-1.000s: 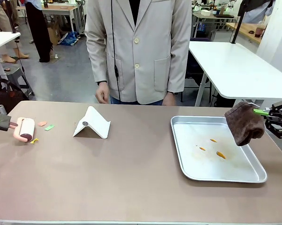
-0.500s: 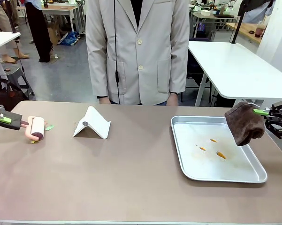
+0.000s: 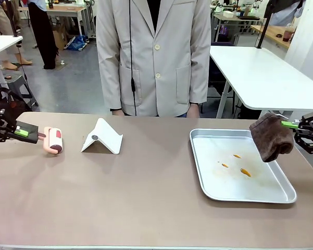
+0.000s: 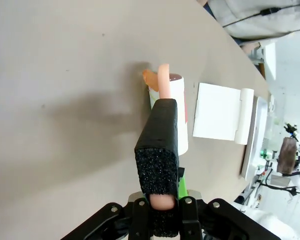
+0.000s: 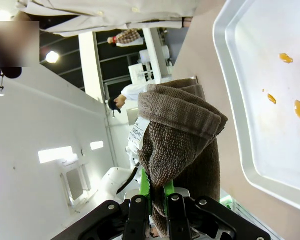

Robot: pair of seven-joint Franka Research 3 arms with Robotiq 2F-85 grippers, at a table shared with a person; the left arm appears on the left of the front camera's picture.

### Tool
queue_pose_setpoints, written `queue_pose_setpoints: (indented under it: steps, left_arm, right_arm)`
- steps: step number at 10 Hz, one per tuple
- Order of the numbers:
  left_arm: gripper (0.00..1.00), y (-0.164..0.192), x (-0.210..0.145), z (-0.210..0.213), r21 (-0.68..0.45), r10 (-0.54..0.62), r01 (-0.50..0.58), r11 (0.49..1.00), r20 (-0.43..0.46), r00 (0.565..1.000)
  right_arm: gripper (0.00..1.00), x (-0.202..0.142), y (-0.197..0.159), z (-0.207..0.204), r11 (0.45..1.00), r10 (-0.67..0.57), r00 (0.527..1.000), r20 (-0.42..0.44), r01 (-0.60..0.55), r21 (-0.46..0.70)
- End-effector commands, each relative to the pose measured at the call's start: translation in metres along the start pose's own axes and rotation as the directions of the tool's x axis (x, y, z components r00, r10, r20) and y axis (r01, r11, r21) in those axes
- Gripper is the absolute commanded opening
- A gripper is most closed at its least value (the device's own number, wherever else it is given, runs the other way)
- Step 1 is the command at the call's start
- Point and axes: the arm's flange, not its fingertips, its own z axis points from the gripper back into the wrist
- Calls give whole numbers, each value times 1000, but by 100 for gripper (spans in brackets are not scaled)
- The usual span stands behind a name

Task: Clean the surface of the table.
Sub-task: If a person points to the right, clean the right side of the table with your right hand, and if they point to the left, clean the left side with your left hand.

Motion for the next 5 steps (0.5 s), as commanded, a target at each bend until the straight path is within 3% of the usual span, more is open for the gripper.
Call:
queue_pose_setpoints:
  steps: [1,5]
  left_arm:
    - [0,-1,-17,-25,29,3,-1,1000,-58,998]
    - [0,-24,-3,-35,-31,-17,15,999,-65,998]
  right_arm:
    - [0,0,3,2,1000,4,1000,1,-4,10]
    - [0,0,3,2,1000,4,1000,1,-4,10]
